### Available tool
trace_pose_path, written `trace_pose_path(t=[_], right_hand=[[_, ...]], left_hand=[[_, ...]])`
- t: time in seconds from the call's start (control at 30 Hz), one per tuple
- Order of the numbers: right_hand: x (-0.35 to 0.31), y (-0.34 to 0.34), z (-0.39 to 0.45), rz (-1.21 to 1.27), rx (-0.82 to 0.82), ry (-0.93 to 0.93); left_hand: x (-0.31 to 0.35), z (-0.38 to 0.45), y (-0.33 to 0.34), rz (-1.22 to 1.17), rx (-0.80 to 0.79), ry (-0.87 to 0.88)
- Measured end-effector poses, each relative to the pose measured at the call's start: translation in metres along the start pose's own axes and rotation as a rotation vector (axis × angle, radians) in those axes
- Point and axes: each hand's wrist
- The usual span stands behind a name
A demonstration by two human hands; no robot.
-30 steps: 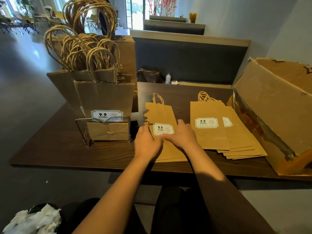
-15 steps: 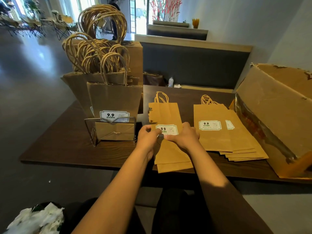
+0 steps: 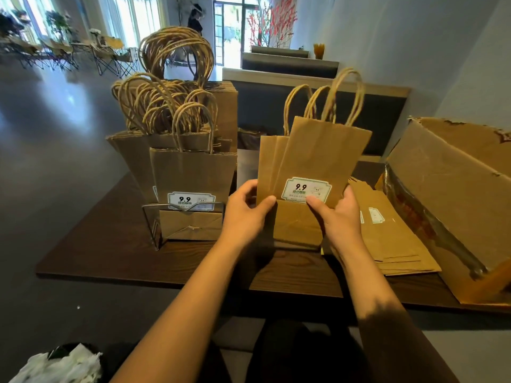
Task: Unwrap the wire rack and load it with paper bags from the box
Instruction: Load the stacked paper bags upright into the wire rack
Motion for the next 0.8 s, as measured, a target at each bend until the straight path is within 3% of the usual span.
trace_pose_path(t=[0.17,0.27,0.43,0.6,0.7,0.8], right_hand=[[0.029,0.007,-0.008,0.068,-0.141,0.183],[0.048,0.011,-0.015,0.046,-0.180,0.215],[0.041,0.007,-0.013,-0.125,-0.244,0.201],[0.009,0.014,-0.017,-0.019,-0.194,0.180],[-0.018,0.030,-0.020,-0.012,-0.191,0.063],[-0.040,0.049,-0.020,0.068,-0.218,0.021]], left_hand=[[-0.023,-0.010,-0.006,0.091,-0.182,-0.157],[-0.037,-0.015,-0.002,0.140,-0.204,-0.196],[-0.023,-0.017,0.000,0.203,-0.191,-0.056],[0.020,-0.019,-0.022,0.324,-0.209,0.165],[0.039,-0.027,-0.045,0.388,-0.050,0.392],[0.032,-0.035,-0.076,0.536,0.327,0.521]])
Point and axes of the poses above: each hand's wrist, its own z-axis towards the middle knuckle, its own y-axis out of the palm, x = y × z, and after that the axes turned 4 degrees about y, right-handed
